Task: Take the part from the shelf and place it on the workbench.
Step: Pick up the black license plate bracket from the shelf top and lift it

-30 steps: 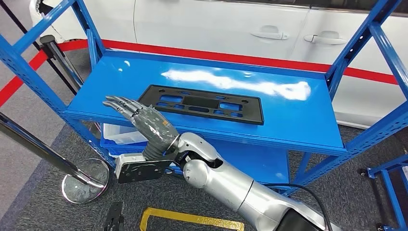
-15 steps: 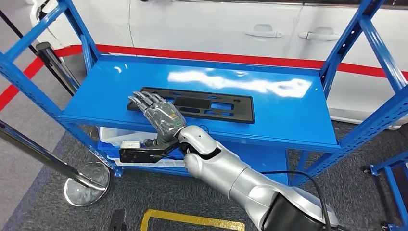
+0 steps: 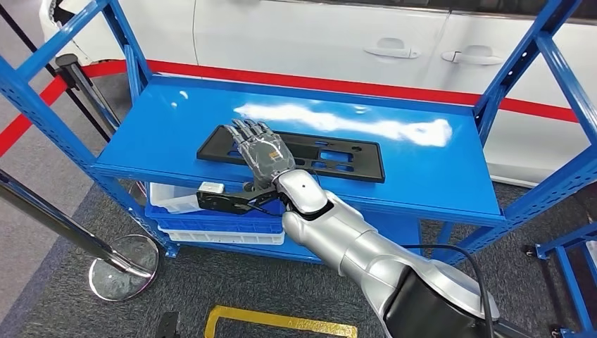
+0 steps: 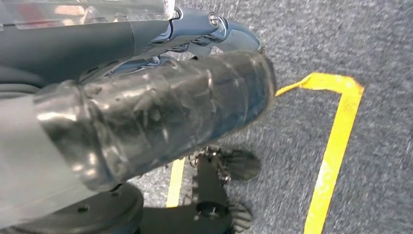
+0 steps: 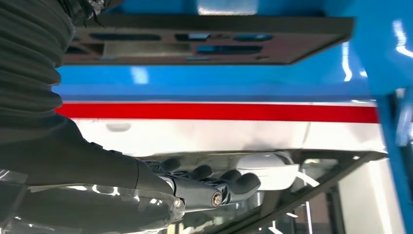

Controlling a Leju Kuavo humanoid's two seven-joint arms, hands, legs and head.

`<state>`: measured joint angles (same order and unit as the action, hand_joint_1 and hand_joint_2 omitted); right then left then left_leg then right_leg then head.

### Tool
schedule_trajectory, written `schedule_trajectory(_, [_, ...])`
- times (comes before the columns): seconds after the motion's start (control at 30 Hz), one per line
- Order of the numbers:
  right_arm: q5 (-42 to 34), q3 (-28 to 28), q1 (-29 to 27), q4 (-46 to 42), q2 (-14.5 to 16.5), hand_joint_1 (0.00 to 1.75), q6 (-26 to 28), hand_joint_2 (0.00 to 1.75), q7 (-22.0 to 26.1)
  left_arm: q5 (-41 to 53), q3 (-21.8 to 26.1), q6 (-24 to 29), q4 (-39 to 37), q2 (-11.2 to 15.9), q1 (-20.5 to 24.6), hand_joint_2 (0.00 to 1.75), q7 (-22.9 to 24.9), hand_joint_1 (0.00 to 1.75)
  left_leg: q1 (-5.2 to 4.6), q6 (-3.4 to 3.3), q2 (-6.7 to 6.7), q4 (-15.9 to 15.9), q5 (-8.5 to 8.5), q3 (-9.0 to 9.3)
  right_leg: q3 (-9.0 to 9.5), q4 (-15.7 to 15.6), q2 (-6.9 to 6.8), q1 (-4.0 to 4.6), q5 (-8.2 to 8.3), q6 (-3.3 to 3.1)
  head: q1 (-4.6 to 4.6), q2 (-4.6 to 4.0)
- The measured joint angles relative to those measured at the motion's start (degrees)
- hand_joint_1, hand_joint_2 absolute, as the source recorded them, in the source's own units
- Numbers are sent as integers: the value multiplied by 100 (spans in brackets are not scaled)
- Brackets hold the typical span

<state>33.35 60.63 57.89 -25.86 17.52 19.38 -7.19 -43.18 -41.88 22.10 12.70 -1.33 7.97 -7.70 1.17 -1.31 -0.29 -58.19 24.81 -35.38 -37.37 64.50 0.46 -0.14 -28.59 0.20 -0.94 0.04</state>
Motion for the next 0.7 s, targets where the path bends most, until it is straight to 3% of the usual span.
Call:
schedule_trajectory(0.07, [93, 0, 33, 86, -68, 0, -139, 175, -82, 15, 0, -2, 0, 5, 4, 0, -5, 0, -13, -39, 4, 0, 4, -2, -359, 749, -4, -3, -321, 16, 5, 0])
schedule_trajectory(0.1, [132, 0, 35, 127, -105, 0, -211, 175, -126, 27, 0, -3, 0, 7, 5, 0, 3, 0, -17, -44, 3, -3, 7, -1, -495, 1013, -5, -5, -382, 17, 5, 0])
schedule_trajectory(0.13, [163, 0, 34, 164, -138, 0, -280, 175, -170, 39, 0, -5, 0, 8, 6, 0, 14, 0, -20, -47, 1, -9, 11, -1, -539, 1076, -5, -4, -333, 12, 6, 0])
schedule_trajectory(0.17, [196, 0, 36, 196, -165, 0, -348, 175, -214, 45, 0, -5, 0, 8, 7, 0, 27, 0, -21, -45, -1, -19, 16, 1, -473, 912, -5, -4, -184, 1, 7, 0])
schedule_trajectory(0.23, [282, 0, 57, 251, -206, 0, -487, 175, -302, 29, 0, -1, 0, 4, 15, 0, 42, 0, -26, -24, -3, -45, 37, 3, -140, 184, -8, 3, 194, -44, 6, 0])
schedule_trajectory(0.3, [395, 0, 83, 295, -236, 0, -627, 175, -379, 7, 0, 4, 0, 2, 36, 0, 52, 0, -47, 21, -4, -71, 51, -15, 112, -360, -8, 18, 355, -83, -1, 0])
schedule_trajectory(0.4, [499, 0, 90, 369, -308, 0, -830, 175, -497, -2, 0, 7, 0, 15, 62, 0, 73, 0, -55, 109, -1, -54, 42, -31, 164, -487, 6, 21, 370, -135, -2, 0])
schedule_trajectory(0.47, [523, 0, 92, 416, -360, 0, -924, 175, -568, -7, 0, 8, 0, 31, 68, 0, 77, 0, -46, 173, 7, -196, 158, -89, 186, -529, 6, -6, 398, -191, -13, 0])
schedule_trajectory(0.6, [546, 0, 52, 502, -452, 0, -1063, 175, -648, -15, 0, 9, 0, 39, 56, 0, 77, 0, -27, 259, 11, -1448, 728, -663, 188, -543, 7, -17, 409, -243, -31, 0])
schedule_trajectory(0.63, [552, 0, 31, 526, -480, 0, -1085, 175, -671, -17, 0, 9, 0, 39, 46, 0, 77, 0, -27, 263, 11, -1559, 713, -725, 187, -541, 8, -15, 408, -244, -32, 0])
schedule_trajectory(0.67, [559, 0, 15, 548, -509, 0, -1100, 175, -694, -18, 0, 11, 0, 41, 35, 0, 77, 0, -28, 259, 11, -1460, 600, -684, 187, -537, 12, -15, 407, -244, -31, 0])
schedule_trajectory(0.7, [569, 0, 7, 567, -534, 0, -1110, 175, -715, -19, 0, 13, 0, 44, 26, 0, 77, 0, -28, 244, 11, -1158, 411, -540, 190, -534, 17, -15, 405, -241, -32, 0])
